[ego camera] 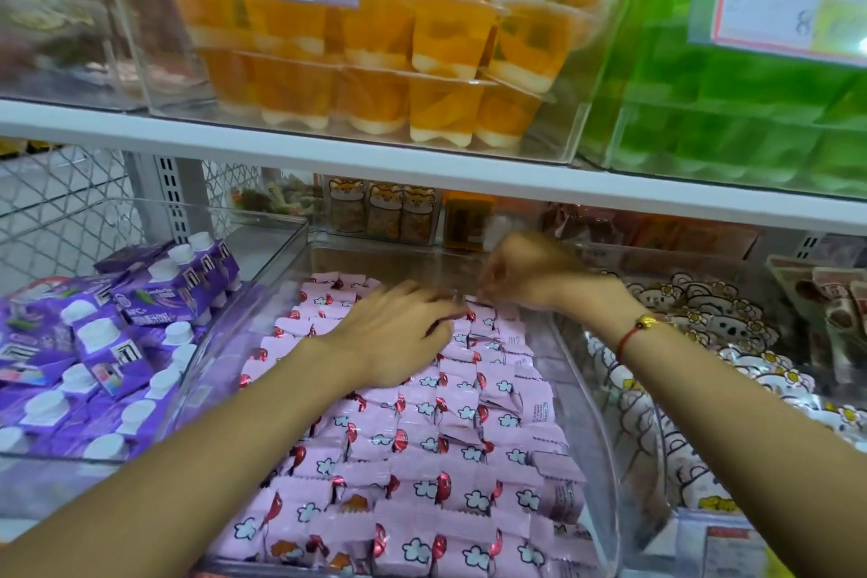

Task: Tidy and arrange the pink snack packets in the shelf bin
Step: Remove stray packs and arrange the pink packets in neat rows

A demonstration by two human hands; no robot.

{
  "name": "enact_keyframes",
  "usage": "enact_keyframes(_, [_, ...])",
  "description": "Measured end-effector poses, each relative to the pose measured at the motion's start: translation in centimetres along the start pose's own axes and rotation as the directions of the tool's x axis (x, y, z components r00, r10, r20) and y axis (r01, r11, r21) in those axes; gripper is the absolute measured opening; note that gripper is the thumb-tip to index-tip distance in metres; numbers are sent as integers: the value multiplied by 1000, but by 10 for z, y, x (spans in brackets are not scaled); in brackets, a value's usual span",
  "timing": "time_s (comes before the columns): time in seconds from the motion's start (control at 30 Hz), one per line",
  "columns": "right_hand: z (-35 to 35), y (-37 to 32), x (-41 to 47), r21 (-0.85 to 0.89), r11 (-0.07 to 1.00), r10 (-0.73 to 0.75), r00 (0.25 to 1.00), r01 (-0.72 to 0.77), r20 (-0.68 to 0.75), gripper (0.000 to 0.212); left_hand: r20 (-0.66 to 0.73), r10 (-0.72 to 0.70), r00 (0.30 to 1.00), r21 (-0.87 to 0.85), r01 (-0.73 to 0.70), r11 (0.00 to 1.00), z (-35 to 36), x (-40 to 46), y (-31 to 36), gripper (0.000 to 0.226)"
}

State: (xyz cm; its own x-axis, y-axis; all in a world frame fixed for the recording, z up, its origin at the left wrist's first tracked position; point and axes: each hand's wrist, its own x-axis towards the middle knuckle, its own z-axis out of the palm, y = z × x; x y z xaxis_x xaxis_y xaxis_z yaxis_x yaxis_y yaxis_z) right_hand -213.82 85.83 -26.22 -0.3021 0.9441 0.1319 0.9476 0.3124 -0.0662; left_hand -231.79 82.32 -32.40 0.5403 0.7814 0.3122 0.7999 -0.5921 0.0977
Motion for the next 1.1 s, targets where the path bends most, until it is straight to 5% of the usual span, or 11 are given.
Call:
enact_keyframes(0.13, [13, -5, 7, -85, 996, 42, 998, -37, 52, 11, -5, 2, 1000, 7, -2, 1000, 2, -2, -1, 41])
enact_keyframes(0.37, [9, -4, 2, 27, 999, 43, 999, -43, 24, 12, 101, -10, 995, 37, 7, 999, 0, 0, -1, 42])
enact_keyframes(0.43, [8, -8, -1, 61, 998, 35, 999, -33, -42, 15, 104, -10, 995, 49, 5, 999, 0, 0, -1, 42])
enact_keyframes(0.57, [1, -20, -9, 393, 919, 130, 942, 2, -309, 14, 97, -4, 995, 6, 4, 1000, -2, -2, 1, 41])
enact_keyframes(0.67, [1, -17, -26, 603, 797, 315, 826, 38, -468, 28, -83, -66, 994, -95, 58, 994, -5, -1, 4, 31])
enact_keyframes(0.73, [-3, -13, -34, 749, 661, 445, 782, 41, -436, 27, -251, -219, 943, -220, 165, 961, -12, 1, 8, 30])
enact_keyframes(0.87, [-7, -5, -36, 987, 160, 476, 878, -30, -50, 18, -338, -236, 911, -372, 101, 923, -23, 3, 16, 77])
enact_keyframes(0.97, [-6, -4, -44, 995, -39, 315, 944, -89, 97, 18, -357, -178, 917, -401, 22, 916, -29, 1, 21, 49])
enact_keyframes(1.03, [-7, -2, -45, 992, 30, 288, 951, -122, 108, 21, -284, -281, 917, -580, 70, 812, -33, 2, 21, 33])
enact_keyframes(1.1, [-10, -1, -44, 918, 370, 350, 937, -144, 6, 21, -102, -452, 886, -812, 189, 552, -40, 2, 20, 21])
